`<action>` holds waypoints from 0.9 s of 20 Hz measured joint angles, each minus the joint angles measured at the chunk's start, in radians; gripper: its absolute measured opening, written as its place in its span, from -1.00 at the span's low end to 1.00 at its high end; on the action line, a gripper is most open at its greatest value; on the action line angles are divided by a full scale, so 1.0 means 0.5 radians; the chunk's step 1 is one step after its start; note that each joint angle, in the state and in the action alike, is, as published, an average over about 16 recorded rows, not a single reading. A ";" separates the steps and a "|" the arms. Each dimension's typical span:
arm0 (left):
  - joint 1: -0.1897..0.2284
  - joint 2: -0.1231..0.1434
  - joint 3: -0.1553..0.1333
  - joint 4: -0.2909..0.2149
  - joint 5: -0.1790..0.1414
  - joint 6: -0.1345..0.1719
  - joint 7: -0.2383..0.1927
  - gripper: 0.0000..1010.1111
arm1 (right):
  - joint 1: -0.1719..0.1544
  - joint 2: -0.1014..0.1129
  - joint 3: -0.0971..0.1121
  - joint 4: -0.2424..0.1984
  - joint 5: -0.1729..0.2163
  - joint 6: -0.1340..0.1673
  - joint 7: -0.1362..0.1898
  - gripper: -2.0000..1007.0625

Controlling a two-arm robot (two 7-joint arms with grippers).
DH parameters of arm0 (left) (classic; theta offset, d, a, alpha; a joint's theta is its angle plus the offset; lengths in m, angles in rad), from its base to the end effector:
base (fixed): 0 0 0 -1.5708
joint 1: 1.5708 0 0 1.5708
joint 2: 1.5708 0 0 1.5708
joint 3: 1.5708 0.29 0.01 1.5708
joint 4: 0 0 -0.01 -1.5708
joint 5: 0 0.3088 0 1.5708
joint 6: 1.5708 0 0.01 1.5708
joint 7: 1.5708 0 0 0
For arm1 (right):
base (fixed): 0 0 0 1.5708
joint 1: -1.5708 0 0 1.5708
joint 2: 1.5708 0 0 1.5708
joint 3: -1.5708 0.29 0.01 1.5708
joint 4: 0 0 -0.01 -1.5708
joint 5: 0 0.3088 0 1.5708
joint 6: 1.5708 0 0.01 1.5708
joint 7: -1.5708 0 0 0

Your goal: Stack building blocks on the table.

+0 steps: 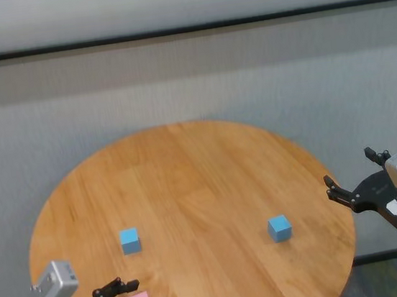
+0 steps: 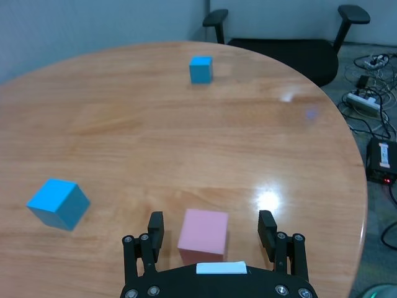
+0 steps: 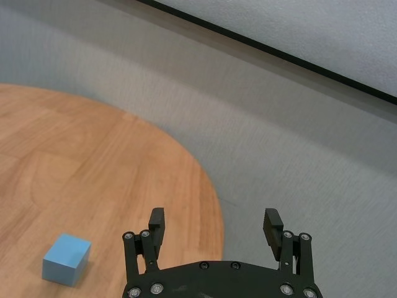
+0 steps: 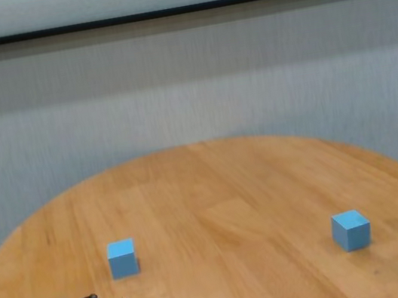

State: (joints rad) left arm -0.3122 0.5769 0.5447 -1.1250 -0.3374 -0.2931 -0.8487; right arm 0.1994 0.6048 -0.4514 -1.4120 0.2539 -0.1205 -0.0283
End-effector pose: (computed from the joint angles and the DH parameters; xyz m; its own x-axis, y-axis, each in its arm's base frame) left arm 0.3769 0.1096 -0.3473 0.9047 0.3956 0.1581 -0.4258 0.8526 0.3028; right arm 0.3580 -0.0827 -0.3023 0.2923 -0.8803 0.3738 0.9553 0.2873 -0.0704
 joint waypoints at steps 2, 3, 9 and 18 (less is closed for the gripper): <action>0.001 0.003 0.008 -0.006 0.008 -0.001 -0.006 0.95 | 0.000 0.000 0.000 0.000 0.000 0.000 0.000 0.99; 0.001 0.005 0.012 -0.009 0.012 -0.001 -0.009 0.93 | 0.000 0.000 0.000 0.000 0.000 0.000 0.000 0.99; 0.005 0.016 0.034 -0.030 0.032 -0.003 -0.018 0.77 | 0.000 0.000 0.000 0.000 0.000 0.000 0.000 0.99; 0.010 0.028 0.046 -0.056 0.046 -0.001 -0.004 0.27 | 0.000 0.000 0.000 0.000 0.000 0.000 0.000 0.99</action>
State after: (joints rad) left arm -0.3072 0.5907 0.5677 -1.1528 -0.3143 -0.2938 -0.8505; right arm 0.1994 0.6047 -0.4514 -1.4120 0.2539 -0.1204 -0.0283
